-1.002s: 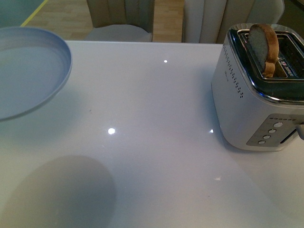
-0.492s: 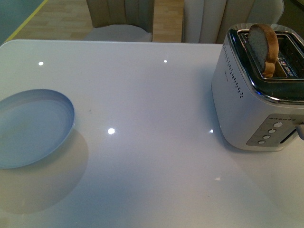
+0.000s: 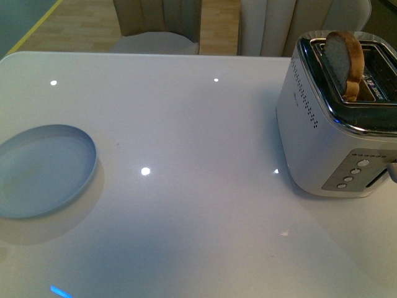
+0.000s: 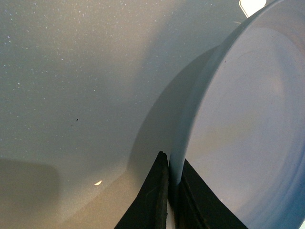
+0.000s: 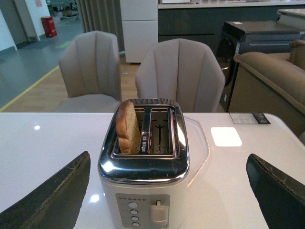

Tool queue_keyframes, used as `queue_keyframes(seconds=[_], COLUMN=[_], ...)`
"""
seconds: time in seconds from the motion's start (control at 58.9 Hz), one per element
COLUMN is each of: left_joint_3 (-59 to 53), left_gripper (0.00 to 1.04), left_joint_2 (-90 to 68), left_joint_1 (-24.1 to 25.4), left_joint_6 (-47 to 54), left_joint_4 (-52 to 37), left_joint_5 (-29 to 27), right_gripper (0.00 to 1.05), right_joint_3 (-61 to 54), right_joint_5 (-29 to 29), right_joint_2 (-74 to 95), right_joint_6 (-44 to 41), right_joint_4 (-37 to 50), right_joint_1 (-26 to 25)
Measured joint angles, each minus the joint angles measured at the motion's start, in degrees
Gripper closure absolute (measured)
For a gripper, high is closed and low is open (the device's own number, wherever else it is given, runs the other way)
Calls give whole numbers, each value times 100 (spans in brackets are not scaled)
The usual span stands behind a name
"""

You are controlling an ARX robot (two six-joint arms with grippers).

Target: Left arm holds plate, right arm toasts bread

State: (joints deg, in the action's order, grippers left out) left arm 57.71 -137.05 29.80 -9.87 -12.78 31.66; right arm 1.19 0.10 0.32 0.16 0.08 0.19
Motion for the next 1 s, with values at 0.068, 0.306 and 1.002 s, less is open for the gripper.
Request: queue_keyframes(seconds=[0.068, 0.306, 1.002], left_joint_3=[33, 116, -1749], left_gripper=[102, 85, 7], left_joint_2=[-72, -118, 4710], left_joint_1=[0, -2, -227], left_joint_6=[0, -9, -238], left_joint_4=[-11, -42, 1141], left_joint_5=[15, 35, 1016], right_gripper=[9, 9, 9], right_joint_3=[0, 0, 0], right_joint_5=[0, 2, 2], right_joint_2=[0, 0, 0], right_joint_6=[0, 0, 0], right_joint_4=[0, 0, 0], right_joint_1=[0, 0, 0])
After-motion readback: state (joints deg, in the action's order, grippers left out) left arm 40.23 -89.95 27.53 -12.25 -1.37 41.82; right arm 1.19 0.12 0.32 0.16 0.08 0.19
